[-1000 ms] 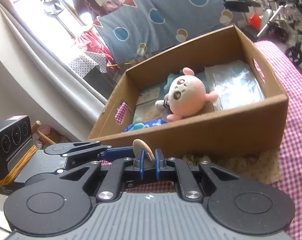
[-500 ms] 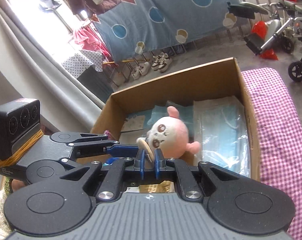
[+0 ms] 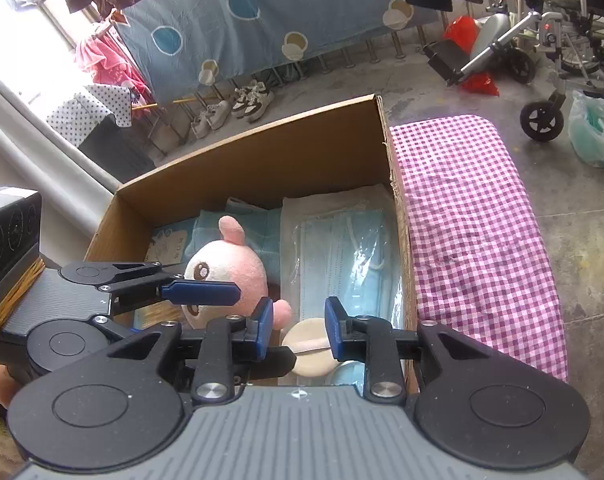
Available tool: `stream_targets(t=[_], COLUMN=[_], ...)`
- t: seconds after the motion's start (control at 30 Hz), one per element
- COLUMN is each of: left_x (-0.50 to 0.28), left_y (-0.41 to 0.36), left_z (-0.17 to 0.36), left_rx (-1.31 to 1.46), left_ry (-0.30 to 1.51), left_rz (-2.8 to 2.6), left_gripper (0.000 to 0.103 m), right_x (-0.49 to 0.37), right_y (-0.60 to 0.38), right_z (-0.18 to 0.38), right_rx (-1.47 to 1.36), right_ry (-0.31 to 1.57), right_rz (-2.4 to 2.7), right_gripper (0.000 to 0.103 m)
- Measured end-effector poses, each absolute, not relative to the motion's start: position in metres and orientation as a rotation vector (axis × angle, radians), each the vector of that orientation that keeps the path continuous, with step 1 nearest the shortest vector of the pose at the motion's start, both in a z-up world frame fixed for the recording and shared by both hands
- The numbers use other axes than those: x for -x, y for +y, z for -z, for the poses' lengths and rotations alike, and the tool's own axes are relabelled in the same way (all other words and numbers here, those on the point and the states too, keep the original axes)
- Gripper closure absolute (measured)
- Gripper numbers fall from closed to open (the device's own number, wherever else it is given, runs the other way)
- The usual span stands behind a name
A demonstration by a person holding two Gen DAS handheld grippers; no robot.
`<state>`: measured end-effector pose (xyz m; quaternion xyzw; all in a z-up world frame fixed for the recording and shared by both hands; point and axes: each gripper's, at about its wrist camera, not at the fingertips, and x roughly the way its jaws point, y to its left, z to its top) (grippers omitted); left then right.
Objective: Organize soft objects
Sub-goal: 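Carry the powder puff into the box and release it by the mask packet, then reach the right gripper down to the green scrunchie and grip it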
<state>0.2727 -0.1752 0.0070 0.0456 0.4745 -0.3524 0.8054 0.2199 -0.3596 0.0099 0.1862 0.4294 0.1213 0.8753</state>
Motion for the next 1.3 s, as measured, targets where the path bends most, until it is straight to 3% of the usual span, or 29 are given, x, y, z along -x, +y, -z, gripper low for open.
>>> stream_targets(t=[0.1,0.27,0.43,0.73,1.07,1.23,1.3], left_x=[-0.259,-0.22,-0.169,-0.109,-0.137,-0.149,-0.149], left_y=[-0.161,-0.118,-0.078,-0.082,-0.091,-0.092,-0.092], left_z=[-0.025,-0.063,-0.082,-0.015,0.047,0.058,0.059], left_rx=[-0.091,-0.041,-0.021,-0.092,-0.042,-0.015,-0.006], left_ry=[0.971,0.853,0.798,0.904,0.995,1.027,1.035], left_rz=[0.74,0.718,0.729,0.77,0.69,0.694,0.7], left_gripper=[0.018,0.003,0.001,0.001,0.032,0.049,0.057], right_x=[-0.202,-0.154,-0.105,-0.073,-0.092,-0.107,-0.108], right_y=[-0.36,-0.356,-0.348,-0.321,-0.284,-0.287,-0.287], right_z=[-0.023,-0.055,-0.06,0.005,0.059,0.075,0.078], right_rx=[-0.4,-0.418,-0.46,-0.556,-0.409,-0.444,-0.458], right_ry=[0.852,0.744,0.698,0.81,0.895,0.923,0.925], right_rz=[-0.252,-0.28,-0.285,-0.268,-0.22,-0.254,-0.272], right_gripper=[0.057,0.042,0.037,0.035,0.039,0.05,0.062])
